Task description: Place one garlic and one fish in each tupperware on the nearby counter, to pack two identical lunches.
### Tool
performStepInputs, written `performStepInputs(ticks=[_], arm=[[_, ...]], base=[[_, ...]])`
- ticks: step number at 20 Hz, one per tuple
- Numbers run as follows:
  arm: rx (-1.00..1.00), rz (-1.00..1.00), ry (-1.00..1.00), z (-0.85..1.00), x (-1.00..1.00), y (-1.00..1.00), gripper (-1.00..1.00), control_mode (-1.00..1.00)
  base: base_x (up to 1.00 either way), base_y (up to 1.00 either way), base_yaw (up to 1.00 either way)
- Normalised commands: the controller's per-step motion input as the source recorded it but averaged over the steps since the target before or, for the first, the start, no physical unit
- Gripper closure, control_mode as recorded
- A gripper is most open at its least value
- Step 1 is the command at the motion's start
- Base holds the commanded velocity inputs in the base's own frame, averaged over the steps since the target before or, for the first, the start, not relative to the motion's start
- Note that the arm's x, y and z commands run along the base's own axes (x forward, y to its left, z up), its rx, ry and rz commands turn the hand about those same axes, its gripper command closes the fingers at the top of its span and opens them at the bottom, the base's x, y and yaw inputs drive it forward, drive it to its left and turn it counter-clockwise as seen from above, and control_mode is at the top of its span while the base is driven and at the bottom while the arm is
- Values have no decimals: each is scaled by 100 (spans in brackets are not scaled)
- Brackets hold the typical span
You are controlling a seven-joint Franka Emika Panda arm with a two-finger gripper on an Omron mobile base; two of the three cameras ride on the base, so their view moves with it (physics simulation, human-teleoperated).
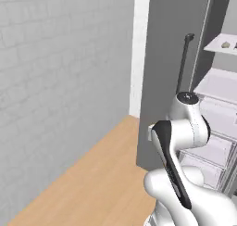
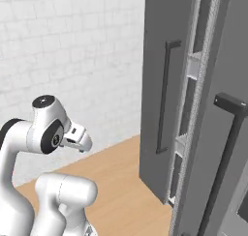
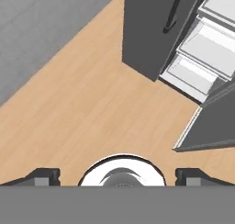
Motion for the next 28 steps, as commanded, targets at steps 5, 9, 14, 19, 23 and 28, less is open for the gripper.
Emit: performStepInputs(ticks=[5,9,14,19,23,28], arm=[[0,0,0,0,0,0,-100,100],[0,0,0,0,0,0,-100,100],[0,0,0,0,0,0,-100,100],[0,0,0,0,0,0,-100,100],[0,0,0,0,0,0,-100,100],[0,0,0,0,0,0,-100,100]], base=[[7,4,-91],[29,51,-74],[24,55,-63],[55,30,-50],[54,22,-8],[56,1,2]])
